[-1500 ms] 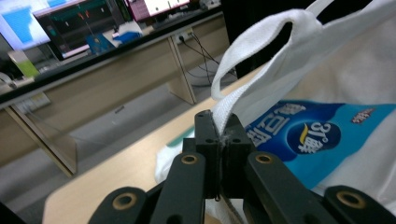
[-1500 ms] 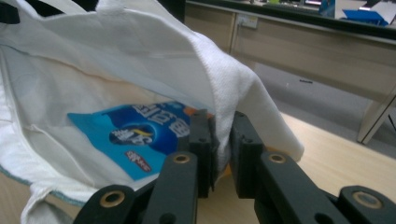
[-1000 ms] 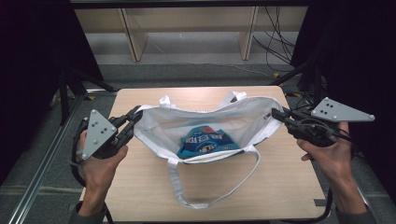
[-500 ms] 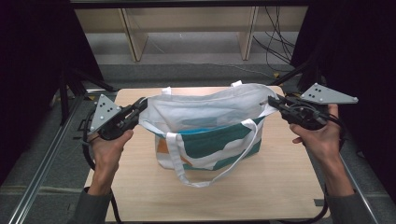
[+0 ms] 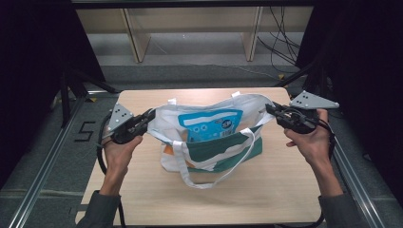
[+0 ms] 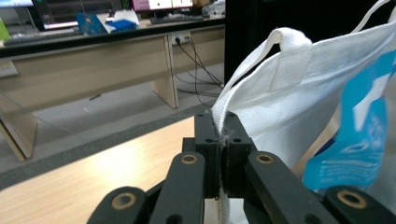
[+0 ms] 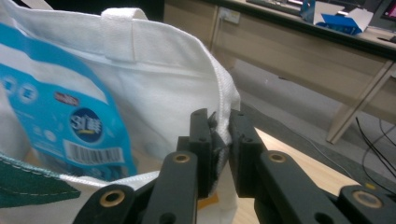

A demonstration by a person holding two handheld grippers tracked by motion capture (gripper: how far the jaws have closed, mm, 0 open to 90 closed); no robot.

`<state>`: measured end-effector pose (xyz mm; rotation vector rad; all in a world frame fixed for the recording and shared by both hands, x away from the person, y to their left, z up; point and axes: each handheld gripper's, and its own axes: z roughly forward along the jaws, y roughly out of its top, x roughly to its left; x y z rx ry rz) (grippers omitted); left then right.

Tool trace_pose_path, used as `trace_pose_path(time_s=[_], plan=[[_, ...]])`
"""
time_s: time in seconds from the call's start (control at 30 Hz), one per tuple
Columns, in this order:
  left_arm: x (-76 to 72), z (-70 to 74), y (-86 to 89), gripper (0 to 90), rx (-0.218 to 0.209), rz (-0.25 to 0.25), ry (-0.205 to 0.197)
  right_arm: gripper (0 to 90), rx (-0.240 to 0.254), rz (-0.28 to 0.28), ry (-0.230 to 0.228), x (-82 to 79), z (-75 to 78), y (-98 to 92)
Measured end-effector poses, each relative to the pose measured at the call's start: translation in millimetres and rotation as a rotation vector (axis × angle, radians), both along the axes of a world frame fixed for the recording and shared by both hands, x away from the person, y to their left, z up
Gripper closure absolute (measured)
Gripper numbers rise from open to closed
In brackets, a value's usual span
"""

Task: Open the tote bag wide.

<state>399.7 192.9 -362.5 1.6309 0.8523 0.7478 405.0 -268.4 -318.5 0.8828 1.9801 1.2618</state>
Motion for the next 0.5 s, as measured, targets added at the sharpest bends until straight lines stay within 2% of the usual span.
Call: trace_pose_path(time_s=[0.1,0.2,0.3,0.37,0.43,0.47,0.5], plan=[[6.7,-14.2,-0.9,87.2,0.018,0.002,0.034,81.8,-0.024,0.000,-0.006,6.3,-11.6,-0.2],[11.4,-29.4,0.0,87.1,0.014,0.003,0.082,81.8,-0.006,-0.033,0.019,5.8,-23.4,-3.8],[15.3,-40.3,-1.1,87.0,0.024,-0.011,0.096,81.8,-0.001,-0.034,0.014,8.0,-34.2,-10.8],[17.7,-48.7,-2.6,86.8,0.022,-0.014,0.119,81.7,0.007,-0.036,0.021,7.9,-40.6,-13.1],[19.3,-54.0,-3.2,86.7,0.047,-0.019,0.123,81.7,0.014,-0.043,0.044,6.0,-48.0,-13.8],[20.5,-57.9,-4.1,86.6,0.056,-0.026,0.128,81.8,0.016,-0.044,0.026,6.8,-51.6,-14.8],[21.3,-59.8,-4.2,86.5,0.063,-0.030,0.128,81.8,0.027,-0.043,0.058,5.2,-54.2,-16.1]])
